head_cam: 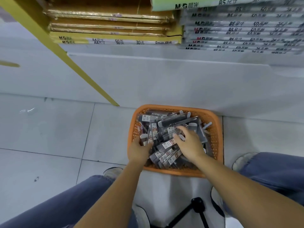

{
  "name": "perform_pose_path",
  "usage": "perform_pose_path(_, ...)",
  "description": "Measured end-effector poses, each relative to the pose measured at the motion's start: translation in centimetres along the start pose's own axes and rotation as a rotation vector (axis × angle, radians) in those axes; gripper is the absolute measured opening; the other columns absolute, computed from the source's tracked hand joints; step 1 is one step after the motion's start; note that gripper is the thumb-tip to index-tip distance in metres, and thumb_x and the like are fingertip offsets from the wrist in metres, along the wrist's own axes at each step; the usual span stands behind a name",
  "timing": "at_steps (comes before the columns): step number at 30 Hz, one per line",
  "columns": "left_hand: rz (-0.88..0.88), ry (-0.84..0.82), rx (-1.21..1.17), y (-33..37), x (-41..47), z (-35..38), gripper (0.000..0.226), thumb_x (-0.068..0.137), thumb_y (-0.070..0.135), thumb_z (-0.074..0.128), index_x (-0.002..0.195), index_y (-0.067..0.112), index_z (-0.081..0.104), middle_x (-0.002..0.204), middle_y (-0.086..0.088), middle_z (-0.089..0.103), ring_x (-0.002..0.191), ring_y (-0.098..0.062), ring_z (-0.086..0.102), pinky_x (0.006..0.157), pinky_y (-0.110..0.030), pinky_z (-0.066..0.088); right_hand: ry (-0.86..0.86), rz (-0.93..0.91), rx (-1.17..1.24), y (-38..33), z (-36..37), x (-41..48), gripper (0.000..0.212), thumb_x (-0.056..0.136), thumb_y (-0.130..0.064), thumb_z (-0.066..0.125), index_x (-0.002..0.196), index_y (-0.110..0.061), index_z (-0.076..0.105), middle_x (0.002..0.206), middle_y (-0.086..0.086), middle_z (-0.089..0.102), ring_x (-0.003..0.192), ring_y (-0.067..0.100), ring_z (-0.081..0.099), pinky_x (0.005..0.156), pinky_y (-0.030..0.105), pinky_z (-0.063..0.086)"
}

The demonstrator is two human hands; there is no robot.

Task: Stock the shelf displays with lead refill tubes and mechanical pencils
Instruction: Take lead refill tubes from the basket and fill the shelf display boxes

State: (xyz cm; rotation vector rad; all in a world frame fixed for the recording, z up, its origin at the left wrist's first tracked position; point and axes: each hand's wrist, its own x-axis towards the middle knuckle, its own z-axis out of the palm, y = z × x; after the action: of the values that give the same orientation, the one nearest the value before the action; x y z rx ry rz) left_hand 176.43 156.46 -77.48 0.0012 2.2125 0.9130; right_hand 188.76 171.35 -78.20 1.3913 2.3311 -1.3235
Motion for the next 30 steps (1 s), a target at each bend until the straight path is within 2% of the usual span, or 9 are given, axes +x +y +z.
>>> perform_pose_path(4,0.004,-0.063,-0.229,-0.2,0.0,-1.0,0.023,0.092,0.019,0.068,0.111,0.031,0.064,0.083,0.005,0.072,0.059,-0.004,0.065,0.049,-0.018,0.05,0.006,0.017,0.018,-0.8,0.1,0.0,0.016,0.094,-0.05,0.05,0.097,-0.034,0.052,0.103,-0.003,0.055,0.098,0.015,0.052,0.075,0.029,0.038)
perform_pose_path(6,0.03,-0.082,-0.277,0.0,-0.1,-1.8,0.024,0.094,0.022,0.065,0.109,0.04,0.061,0.08,0.014,0.074,0.058,0.002,0.066,0.045,-0.012,0.048,0.052,0.06,0.102,-1.1,0.2,-0.1,0.018,0.091,-0.046,0.058,0.09,-0.028,0.056,0.097,-0.009,0.057,0.091,0.012,0.054,0.068,0.026,0.039)
perform_pose_path(8,0.051,-0.113,-0.297,0.4,-0.1,-2.3,0.023,0.095,0.024,0.065,0.105,0.044,0.058,0.082,0.024,0.073,0.068,0.002,0.07,0.052,-0.016,0.053,0.109,0.109,0.195,-1.2,0.1,0.0,0.013,0.088,-0.034,0.066,0.084,-0.025,0.059,0.094,-0.015,0.059,0.088,0.009,0.057,0.062,0.022,0.038)
perform_pose_path(11,0.06,-0.116,-0.315,0.8,-0.2,-2.9,0.02,0.096,0.025,0.064,0.105,0.042,0.058,0.091,0.017,0.075,0.085,-0.008,0.073,0.068,-0.025,0.056,0.159,0.172,0.31,-1.3,-0.3,0.0,0.014,0.086,-0.019,0.068,0.078,-0.02,0.056,0.09,-0.008,0.063,0.079,0.014,0.059,0.061,0.026,0.04)
perform_pose_path(16,0.04,-0.163,-0.335,1.6,-0.9,-3.9,0.015,0.097,0.026,0.062,0.11,0.03,0.067,0.094,0.01,0.078,0.087,-0.016,0.074,0.071,-0.032,0.058,0.189,0.17,0.405,-1.3,-2.9,-0.3,0.023,0.086,-0.003,0.06,0.079,-0.021,0.047,0.079,0.003,0.055,0.063,0.017,0.052,0.054,0.028,0.041)
perform_pose_path(21,0.103,-0.286,-0.302,4.7,-2.7,-4.2,0.012,0.089,0.022,0.066,0.1,0.021,0.071,0.087,-0.001,0.078,0.077,-0.02,0.07,0.067,-0.035,0.06,0.302,0.093,0.369,-2.7,-6.7,-1.6,0.027,0.073,-0.018,0.073,0.076,-0.028,0.047,0.078,-0.001,0.057,0.069,0.021,0.057,0.061,0.04,0.051)
perform_pose_path(25,0.213,-0.368,-0.326,8.5,-5.1,-5.0,0.007,0.087,0.012,0.065,0.093,0.01,0.068,0.072,-0.003,0.071,0.064,-0.018,0.059,0.062,-0.029,0.05,0.237,-0.026,0.551,-6.5,-9.7,-3.3,0.048,0.069,-0.021,0.08,0.083,-0.047,0.043,0.096,-0.009,0.067,0.092,0.022,0.068,0.081,0.054,0.055)
perform_pose_path(28,0.354,-0.443,-0.352,11.9,-7.4,-6.5,0.005,0.09,0.016,0.07,0.09,0.011,0.071,0.075,-0.005,0.07,0.07,-0.024,0.062,0.068,-0.037,0.051,0.055,-0.235,0.657,-10.5,-12.3,-5.4,0.076,0.078,0.001,0.074,0.1,-0.065,0.043,0.096,-0.009,0.073,0.089,0.013,0.071,0.073,0.04,0.059)
perform_pose_path(30,0.397,-0.509,-0.383,14.1,-9.2,-7.8,0.021,0.091,0.026,0.072,0.106,0.01,0.071,0.094,-0.008,0.076,0.084,-0.028,0.071,0.076,-0.041,0.057,-0.011,-0.328,0.661,-13.1,-14.4,-7.3,0.074,0.081,0.006,0.07,0.111,-0.058,0.05,0.101,0.0,0.073,0.092,0.015,0.071,0.069,0.033,0.058)
